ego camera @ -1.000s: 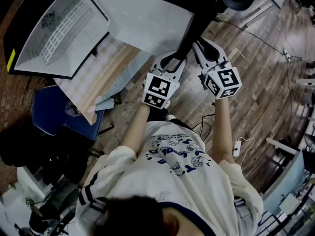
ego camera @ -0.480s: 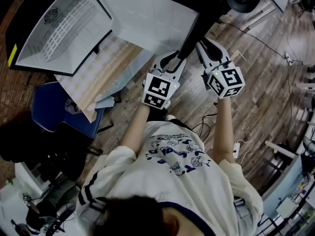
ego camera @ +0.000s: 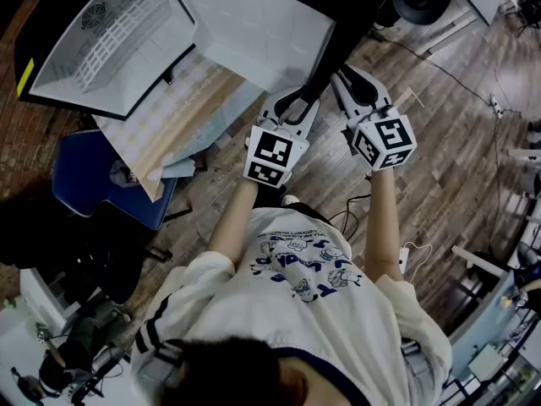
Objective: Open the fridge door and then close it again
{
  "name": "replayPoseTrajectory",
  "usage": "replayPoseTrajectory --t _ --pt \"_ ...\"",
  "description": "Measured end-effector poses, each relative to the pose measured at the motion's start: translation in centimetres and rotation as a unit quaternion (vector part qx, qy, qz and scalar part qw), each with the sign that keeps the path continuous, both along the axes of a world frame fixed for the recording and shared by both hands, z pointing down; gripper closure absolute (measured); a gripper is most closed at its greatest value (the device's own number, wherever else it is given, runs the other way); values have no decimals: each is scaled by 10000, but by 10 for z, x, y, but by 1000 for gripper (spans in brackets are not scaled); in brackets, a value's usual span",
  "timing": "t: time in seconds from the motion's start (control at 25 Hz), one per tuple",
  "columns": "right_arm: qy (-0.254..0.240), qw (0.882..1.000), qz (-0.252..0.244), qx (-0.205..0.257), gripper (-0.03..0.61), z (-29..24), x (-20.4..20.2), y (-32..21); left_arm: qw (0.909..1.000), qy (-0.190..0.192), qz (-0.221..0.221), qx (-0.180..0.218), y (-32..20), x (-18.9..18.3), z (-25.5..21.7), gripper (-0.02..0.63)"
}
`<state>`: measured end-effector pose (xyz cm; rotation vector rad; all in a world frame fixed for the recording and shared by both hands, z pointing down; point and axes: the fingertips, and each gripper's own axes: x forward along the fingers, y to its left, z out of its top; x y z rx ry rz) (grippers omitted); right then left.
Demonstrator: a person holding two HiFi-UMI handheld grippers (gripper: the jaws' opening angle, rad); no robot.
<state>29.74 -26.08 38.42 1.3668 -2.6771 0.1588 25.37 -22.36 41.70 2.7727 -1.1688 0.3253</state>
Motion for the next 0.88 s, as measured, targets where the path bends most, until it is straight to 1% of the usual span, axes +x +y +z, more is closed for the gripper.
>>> replayPoseTrajectory --t 0.2,0.44,0.72,0.88 --pt "38 9997 -238 9 480 1 -9 19 9999 -13 -91 63 18 2 0 495" --pt "105 9981 -614 -3 480 -1 -27 45 9994 18 -344 61 42 -4 -3 495" --pt "119 9936 -1122 18 481 -2 -54 80 9964 49 -838 106 71 -25 -3 495" --pt "110 9889 -1485 19 483 -2 -73 99 9925 65 -1218 118 85 -43 -3 495"
